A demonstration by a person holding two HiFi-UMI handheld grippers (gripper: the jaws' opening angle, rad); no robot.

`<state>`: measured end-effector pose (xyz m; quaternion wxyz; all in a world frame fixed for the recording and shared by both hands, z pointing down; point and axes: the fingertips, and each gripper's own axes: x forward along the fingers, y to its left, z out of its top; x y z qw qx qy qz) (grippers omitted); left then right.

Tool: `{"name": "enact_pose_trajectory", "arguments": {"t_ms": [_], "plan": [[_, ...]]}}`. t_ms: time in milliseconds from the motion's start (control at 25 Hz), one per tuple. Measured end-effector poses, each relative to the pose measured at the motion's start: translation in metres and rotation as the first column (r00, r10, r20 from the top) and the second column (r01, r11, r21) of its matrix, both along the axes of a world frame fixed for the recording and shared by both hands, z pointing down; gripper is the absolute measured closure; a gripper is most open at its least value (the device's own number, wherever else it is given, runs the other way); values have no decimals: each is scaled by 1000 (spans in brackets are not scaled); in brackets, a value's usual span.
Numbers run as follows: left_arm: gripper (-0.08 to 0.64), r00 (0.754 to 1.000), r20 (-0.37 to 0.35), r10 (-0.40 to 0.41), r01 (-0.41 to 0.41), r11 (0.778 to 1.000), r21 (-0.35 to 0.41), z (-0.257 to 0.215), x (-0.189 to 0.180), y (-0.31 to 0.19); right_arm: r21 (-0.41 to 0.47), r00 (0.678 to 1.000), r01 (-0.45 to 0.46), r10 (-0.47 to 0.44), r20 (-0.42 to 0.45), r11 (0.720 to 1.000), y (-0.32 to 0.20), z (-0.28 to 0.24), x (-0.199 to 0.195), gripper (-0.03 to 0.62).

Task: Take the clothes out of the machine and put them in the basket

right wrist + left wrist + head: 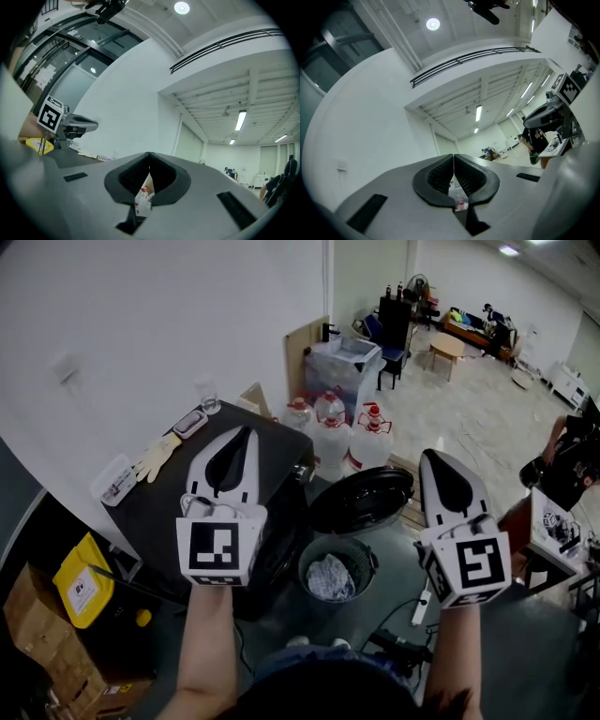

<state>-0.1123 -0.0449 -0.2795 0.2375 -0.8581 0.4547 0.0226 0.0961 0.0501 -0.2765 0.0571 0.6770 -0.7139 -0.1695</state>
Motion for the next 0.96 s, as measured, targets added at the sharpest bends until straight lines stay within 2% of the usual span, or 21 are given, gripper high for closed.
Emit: {"name": "enact_pose_trajectory", "arguments": {"t_ms": [400, 960], "plan": [[555, 1000, 30, -7, 7, 1000, 3, -9, 5, 3, -23, 998, -58, 57, -38, 998, 7, 0, 4, 600], [557, 999, 48, 26, -26, 1000, -9, -9, 12, 4, -23, 998, -43, 42, -35, 999, 4, -2, 5, 601]]}}
